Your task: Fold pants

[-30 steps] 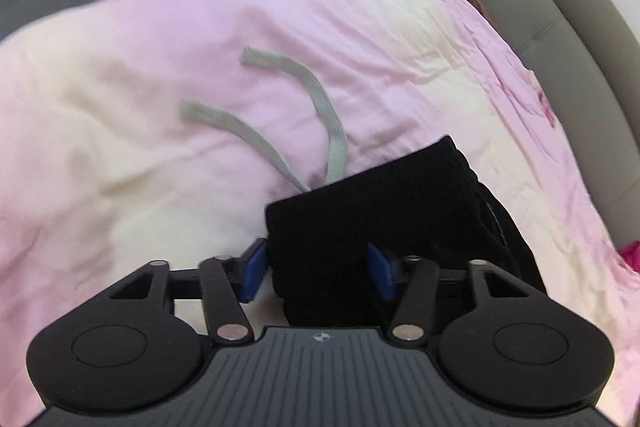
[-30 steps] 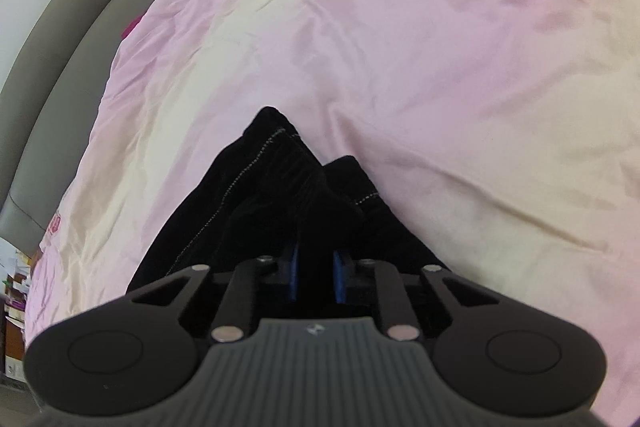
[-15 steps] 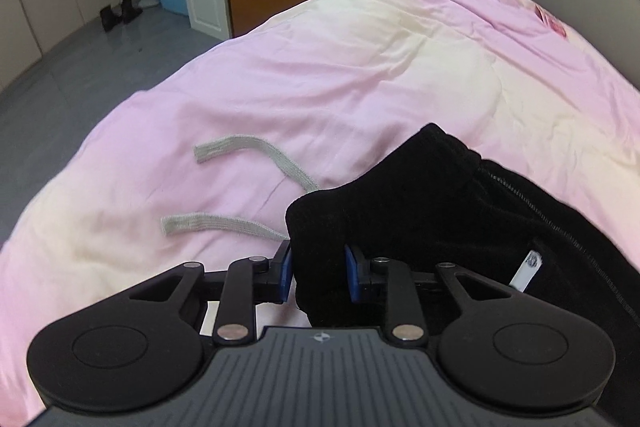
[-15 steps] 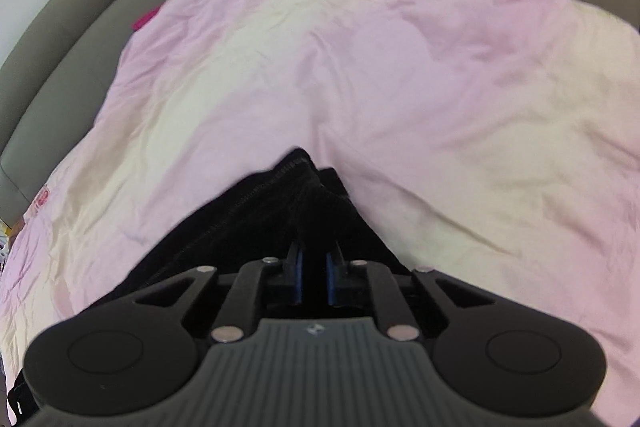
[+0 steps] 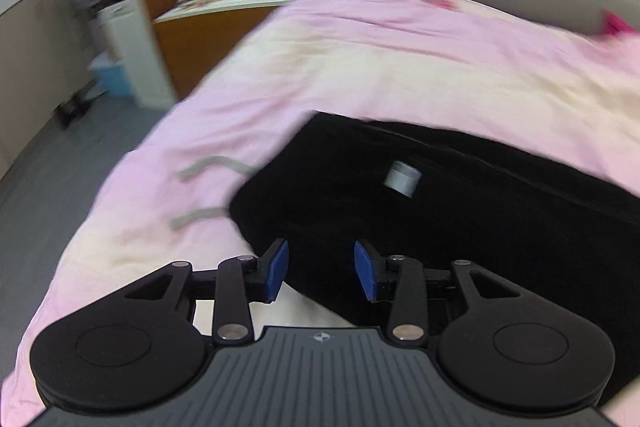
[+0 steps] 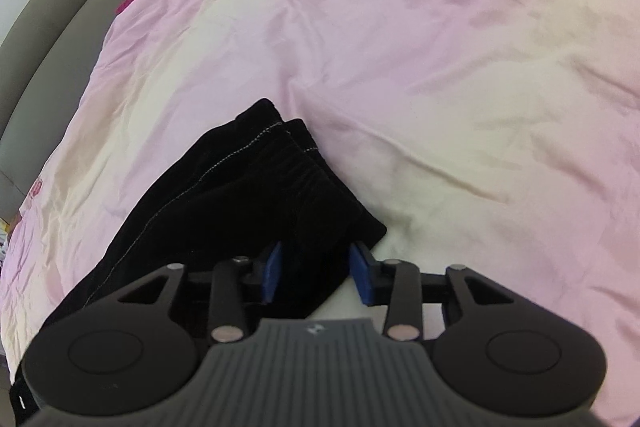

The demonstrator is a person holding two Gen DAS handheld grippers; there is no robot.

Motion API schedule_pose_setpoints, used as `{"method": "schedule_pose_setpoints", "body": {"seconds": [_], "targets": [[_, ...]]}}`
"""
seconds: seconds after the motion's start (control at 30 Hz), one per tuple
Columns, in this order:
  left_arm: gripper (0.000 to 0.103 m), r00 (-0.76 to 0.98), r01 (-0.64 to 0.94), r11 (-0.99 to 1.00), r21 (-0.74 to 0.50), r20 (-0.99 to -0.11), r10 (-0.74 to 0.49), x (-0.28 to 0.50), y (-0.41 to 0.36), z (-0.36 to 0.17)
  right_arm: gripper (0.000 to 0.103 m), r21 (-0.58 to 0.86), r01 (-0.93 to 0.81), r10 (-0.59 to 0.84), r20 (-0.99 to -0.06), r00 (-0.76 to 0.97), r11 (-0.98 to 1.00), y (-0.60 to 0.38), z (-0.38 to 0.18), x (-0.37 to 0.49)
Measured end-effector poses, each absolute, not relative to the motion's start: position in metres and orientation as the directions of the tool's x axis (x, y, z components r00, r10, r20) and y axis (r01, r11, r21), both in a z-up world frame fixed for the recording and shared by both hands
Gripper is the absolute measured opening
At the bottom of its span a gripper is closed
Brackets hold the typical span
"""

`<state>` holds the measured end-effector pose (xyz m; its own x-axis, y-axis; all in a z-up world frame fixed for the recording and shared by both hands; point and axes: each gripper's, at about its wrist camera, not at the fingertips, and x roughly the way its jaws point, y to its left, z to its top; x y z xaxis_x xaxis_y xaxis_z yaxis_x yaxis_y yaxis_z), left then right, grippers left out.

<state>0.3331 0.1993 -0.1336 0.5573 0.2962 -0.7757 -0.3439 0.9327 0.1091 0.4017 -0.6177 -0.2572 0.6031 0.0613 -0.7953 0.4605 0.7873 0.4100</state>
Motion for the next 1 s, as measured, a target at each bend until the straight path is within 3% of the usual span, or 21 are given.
{"method": "schedule_pose_setpoints", "body": {"seconds": [0.07, 0.17, 0.23, 0.37, 0.53, 0.6, 0.7, 0.83, 1.0], "targets": [[0.047, 0.571, -0.208, 0.971, 0.118, -0.792, 0.218, 0.315, 0.158, -0.135, 0.036, 0.371, 0.415, 0.046, -0.788, 0.614, 0.831, -0.605, -0.250, 0.393], [0.058, 0.591, -0.008, 0.988, 0.154, -0.796, 0.130, 0.289, 0.095, -0.147, 0.036, 0.300, 0.332, 0.039, -0.792, 0.610, 0.894, -0.575, -0.243, 0.379], [0.066, 0.603, 0.100, 0.973, 0.208, -0.791, 0.107, 0.275, 0.056, -0.164, 0.036, 0.289, 0.272, 0.065, -0.786, 0.615, 0.918, -0.552, -0.240, 0.366], [0.067, 0.594, 0.261, 0.904, 0.338, -0.795, 0.126, 0.264, -0.002, -0.208, 0.039, 0.303, 0.135, 0.161, -0.775, 0.610, 0.943, -0.500, -0.237, 0.343], [0.049, 0.601, 0.273, 0.858, 0.435, -0.774, 0.201, 0.274, -0.026, -0.246, 0.042, 0.267, -0.109, 0.281, -0.774, 0.568, 0.957, -0.421, -0.241, 0.320], [0.030, 0.629, 0.261, 0.846, 0.465, -0.747, 0.216, 0.279, -0.025, -0.245, 0.042, 0.244, -0.219, 0.325, -0.778, 0.538, 0.945, -0.387, -0.245, 0.311], [0.012, 0.646, 0.250, 0.887, 0.390, -0.749, 0.147, 0.287, -0.007, -0.223, 0.042, 0.191, -0.385, 0.374, -0.791, 0.484, 0.903, -0.338, -0.253, 0.300], [0.008, 0.668, 0.279, 0.884, 0.375, -0.737, 0.102, 0.304, 0.009, -0.194, 0.042, 0.083, -0.607, 0.431, -0.780, 0.454, 0.790, -0.278, -0.254, 0.291], [0.007, 0.613, 0.354, 0.885, 0.302, -0.790, 0.024, 0.334, 0.033, -0.177, 0.047, -0.086, -0.832, 0.514, -0.750, 0.416, 0.548, -0.198, -0.252, 0.280]]}}
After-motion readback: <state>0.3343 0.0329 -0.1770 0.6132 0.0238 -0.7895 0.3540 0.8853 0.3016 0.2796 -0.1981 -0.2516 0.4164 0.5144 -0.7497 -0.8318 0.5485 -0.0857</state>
